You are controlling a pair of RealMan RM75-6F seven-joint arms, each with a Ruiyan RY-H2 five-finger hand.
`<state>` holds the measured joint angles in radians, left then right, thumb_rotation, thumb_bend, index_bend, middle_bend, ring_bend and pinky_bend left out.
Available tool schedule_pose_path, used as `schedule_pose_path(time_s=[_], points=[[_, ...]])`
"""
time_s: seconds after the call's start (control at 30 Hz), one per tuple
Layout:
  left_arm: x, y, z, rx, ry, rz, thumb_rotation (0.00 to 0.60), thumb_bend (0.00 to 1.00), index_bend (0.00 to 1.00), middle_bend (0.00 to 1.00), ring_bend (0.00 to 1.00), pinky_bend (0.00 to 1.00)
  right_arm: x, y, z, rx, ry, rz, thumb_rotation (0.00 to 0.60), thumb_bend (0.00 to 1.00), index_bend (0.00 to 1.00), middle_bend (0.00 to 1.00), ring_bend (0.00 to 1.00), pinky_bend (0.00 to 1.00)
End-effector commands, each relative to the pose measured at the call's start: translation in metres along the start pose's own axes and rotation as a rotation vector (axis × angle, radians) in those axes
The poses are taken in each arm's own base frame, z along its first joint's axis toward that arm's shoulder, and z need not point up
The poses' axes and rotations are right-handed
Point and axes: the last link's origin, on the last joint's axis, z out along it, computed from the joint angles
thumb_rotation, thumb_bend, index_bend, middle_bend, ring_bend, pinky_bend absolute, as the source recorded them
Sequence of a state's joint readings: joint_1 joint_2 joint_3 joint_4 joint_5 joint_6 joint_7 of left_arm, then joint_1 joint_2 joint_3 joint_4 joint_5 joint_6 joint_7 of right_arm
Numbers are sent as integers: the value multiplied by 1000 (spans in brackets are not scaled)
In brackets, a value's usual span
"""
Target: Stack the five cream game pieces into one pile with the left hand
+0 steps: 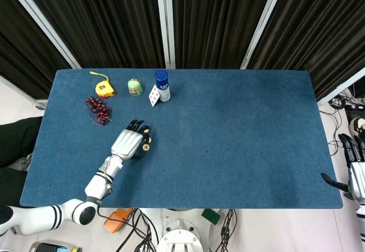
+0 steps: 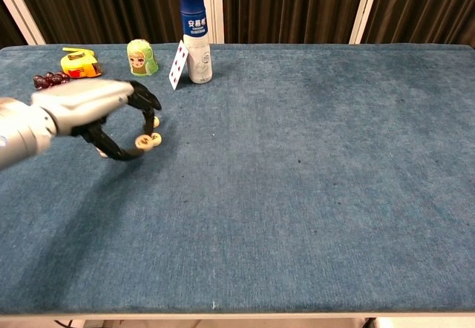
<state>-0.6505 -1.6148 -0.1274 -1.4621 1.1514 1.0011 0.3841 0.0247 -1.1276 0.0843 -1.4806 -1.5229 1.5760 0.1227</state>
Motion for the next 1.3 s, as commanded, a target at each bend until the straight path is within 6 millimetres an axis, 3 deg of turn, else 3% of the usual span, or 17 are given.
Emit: schedule_pose_path(time_s=[0.03,0.33,1.3], points=[[10,-11,-3,35,10,-28,600,351,505,159,0,8,-1,0,0,1,-2,1,600,154,5,136,0,91],[10,-32,-11,92,-27,-67,600,349,506,159,0,8,-2,0,1,4,-3,2,600,154,5,136,0,91],[2,-44,-9,126,-67,-48,600,326,497,150,0,8,0,-2,0,4,-2,-4,600,154,5,136,0,91]])
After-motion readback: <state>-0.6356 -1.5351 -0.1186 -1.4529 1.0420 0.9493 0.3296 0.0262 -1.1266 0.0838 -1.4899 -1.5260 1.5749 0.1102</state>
